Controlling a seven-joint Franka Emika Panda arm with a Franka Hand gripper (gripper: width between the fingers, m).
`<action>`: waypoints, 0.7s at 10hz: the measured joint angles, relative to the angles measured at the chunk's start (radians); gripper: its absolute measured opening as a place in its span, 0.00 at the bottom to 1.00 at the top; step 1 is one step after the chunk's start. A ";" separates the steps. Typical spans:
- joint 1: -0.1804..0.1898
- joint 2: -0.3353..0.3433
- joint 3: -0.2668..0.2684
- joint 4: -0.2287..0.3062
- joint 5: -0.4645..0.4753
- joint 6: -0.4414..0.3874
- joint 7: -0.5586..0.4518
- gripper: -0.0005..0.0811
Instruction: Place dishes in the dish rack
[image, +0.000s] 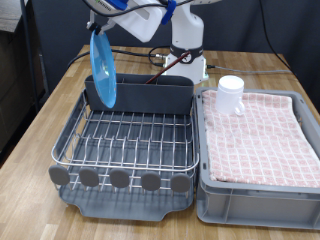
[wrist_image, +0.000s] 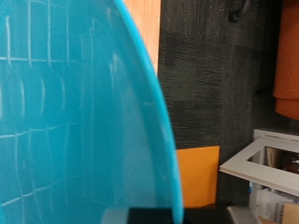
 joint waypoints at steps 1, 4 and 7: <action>0.002 0.021 0.005 0.019 -0.001 -0.004 -0.016 0.03; 0.002 0.093 0.003 0.051 -0.007 0.022 -0.054 0.03; -0.002 0.145 -0.009 0.053 -0.055 0.085 -0.061 0.03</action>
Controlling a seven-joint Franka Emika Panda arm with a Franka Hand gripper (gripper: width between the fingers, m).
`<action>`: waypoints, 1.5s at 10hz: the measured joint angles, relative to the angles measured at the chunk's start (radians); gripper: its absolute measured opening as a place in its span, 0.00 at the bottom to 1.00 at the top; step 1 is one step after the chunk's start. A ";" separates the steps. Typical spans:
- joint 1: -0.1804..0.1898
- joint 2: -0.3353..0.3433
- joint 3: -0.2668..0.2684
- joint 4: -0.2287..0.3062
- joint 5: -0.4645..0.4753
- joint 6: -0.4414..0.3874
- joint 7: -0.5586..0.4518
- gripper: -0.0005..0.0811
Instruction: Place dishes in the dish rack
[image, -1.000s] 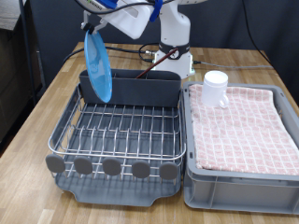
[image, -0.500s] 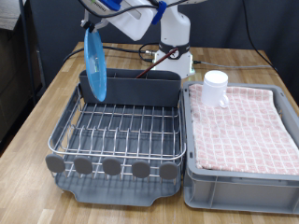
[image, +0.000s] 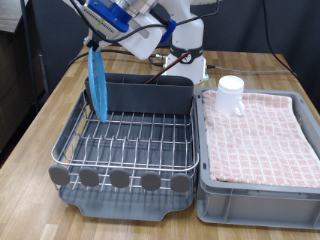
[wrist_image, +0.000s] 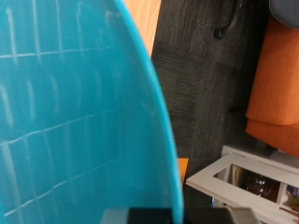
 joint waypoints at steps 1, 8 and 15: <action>-0.001 0.009 -0.005 -0.001 -0.014 0.014 0.000 0.03; -0.005 0.026 -0.058 -0.057 -0.033 0.108 -0.004 0.03; -0.006 0.092 -0.101 -0.083 -0.030 0.223 -0.003 0.03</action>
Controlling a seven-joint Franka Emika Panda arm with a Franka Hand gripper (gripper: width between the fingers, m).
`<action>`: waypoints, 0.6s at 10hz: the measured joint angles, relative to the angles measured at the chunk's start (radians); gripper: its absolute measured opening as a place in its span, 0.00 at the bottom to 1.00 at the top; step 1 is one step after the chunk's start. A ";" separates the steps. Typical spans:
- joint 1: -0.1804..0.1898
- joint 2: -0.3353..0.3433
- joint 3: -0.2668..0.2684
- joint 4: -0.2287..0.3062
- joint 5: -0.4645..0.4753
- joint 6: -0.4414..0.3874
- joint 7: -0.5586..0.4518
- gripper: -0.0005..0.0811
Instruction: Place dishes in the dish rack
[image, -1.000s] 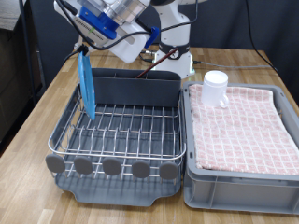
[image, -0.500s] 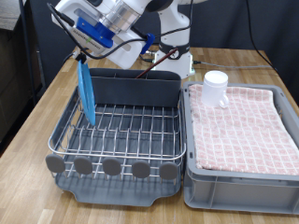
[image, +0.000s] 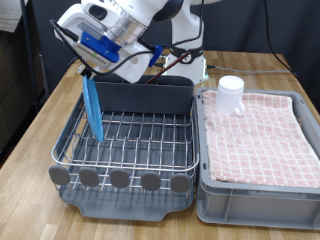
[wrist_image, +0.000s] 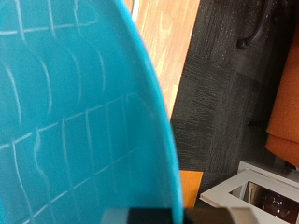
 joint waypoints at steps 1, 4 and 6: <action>0.000 0.011 -0.003 0.000 0.005 0.014 0.000 0.03; 0.000 0.040 -0.008 0.000 0.024 0.044 0.003 0.03; 0.000 0.053 -0.008 0.000 0.038 0.055 0.004 0.03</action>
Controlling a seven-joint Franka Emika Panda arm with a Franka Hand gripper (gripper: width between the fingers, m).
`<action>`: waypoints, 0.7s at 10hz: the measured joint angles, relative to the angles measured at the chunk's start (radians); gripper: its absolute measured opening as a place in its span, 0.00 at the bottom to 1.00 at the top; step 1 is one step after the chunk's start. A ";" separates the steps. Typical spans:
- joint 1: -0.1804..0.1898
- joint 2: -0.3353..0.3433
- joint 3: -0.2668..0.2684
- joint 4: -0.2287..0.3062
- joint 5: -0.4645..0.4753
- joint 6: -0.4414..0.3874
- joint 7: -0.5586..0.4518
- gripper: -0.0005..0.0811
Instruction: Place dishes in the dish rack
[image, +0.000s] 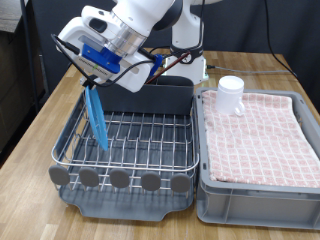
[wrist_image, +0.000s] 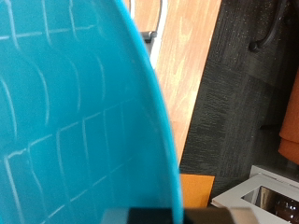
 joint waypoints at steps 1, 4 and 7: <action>0.000 0.005 0.000 0.000 0.006 0.003 0.001 0.03; 0.000 0.019 -0.001 -0.001 0.026 0.016 0.002 0.03; 0.000 0.026 -0.005 -0.001 0.030 0.023 0.012 0.03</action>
